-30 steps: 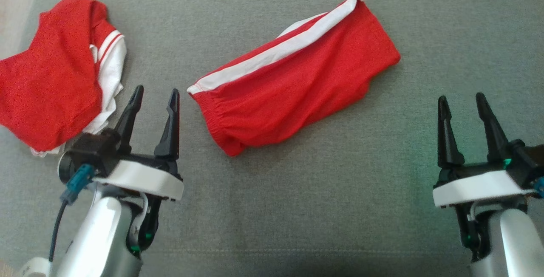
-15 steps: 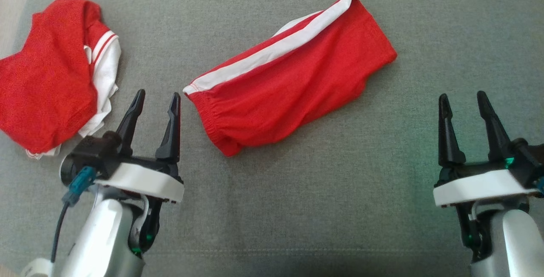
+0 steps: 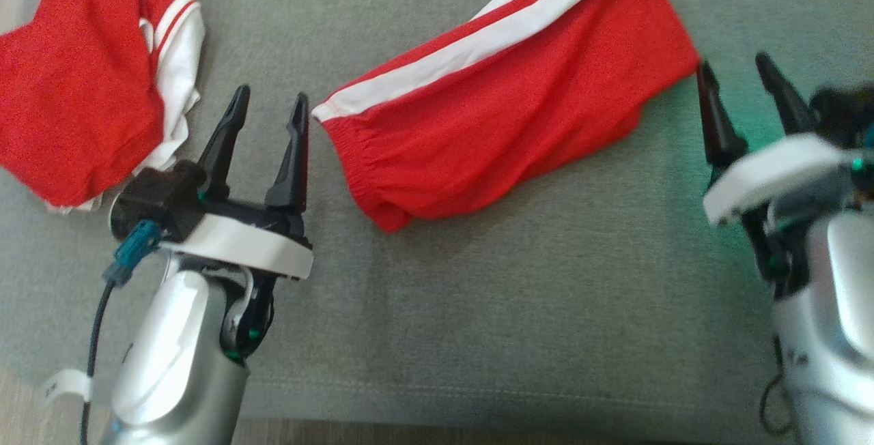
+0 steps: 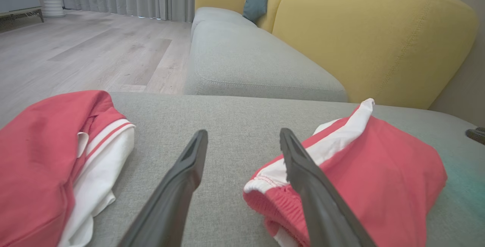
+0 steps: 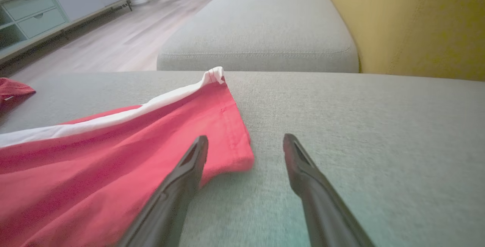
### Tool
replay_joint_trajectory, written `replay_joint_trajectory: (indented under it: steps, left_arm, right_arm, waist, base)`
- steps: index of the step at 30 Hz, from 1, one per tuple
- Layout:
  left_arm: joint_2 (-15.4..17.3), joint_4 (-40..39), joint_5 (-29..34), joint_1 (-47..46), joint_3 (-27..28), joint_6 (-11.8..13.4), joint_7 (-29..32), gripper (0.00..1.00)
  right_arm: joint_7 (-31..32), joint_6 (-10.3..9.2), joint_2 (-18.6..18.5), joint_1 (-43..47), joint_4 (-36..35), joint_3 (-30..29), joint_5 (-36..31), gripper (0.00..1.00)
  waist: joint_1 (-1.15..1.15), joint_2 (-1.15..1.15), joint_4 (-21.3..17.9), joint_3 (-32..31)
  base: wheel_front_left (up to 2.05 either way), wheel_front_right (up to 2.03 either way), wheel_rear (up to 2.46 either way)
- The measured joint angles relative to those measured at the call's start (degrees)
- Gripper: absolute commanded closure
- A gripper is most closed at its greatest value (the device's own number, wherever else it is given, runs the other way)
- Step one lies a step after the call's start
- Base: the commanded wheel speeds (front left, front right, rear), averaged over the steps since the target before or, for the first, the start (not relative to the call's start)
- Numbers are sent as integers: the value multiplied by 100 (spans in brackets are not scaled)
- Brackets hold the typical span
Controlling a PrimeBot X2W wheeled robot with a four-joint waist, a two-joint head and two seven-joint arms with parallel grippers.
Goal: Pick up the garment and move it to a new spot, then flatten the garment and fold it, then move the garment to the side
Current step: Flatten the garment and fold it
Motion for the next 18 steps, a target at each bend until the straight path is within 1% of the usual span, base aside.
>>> replay_joint_trajectory:
  steps: [4,8,11,14,15,16,17,18]
  left_arm:
    - [-75,86,33,-183,-42,-118,0,0]
    - [-151,145,65,-243,-93,-177,0,0]
    - [-198,154,102,-274,-107,-244,0,0]
    - [-210,162,134,-275,-105,-250,0,0]
    - [-215,160,134,-276,-102,-252,0,0]
    - [-221,162,136,-276,-100,-253,0,0]
    - [-226,163,165,-276,-93,-270,0,0]
    - [-229,163,193,-276,-90,-288,0,0]
  right_arm:
    - [599,0,-224,-761,625,170,125,0]
    - [1095,0,-339,-1175,1228,230,181,0]
    - [1328,0,-345,-1302,1492,269,219,0]
    - [1501,0,-376,-1480,1618,334,327,0]
    - [1556,0,-385,-1531,1653,368,348,6]
    - [1588,0,-388,-1568,1683,387,391,56]
    - [1586,0,-389,-1580,1691,402,442,100]
    - [1584,0,-388,-1579,1700,415,479,100]
  waist:
    - [0,0,183,192]
    - [0,0,334,312]
    - [0,0,397,355]
    - [0,0,414,366]
    - [0,0,411,369]
    - [0,0,406,372]
    - [0,0,400,375]
    - [0,0,392,375]
  base:
    - [0,0,0]
    - [0,0,0]
    - [0,0,0]
    - [0,0,0]
    - [0,0,0]
    - [0,0,0]
    - [0,0,0]
    - [0,0,0]
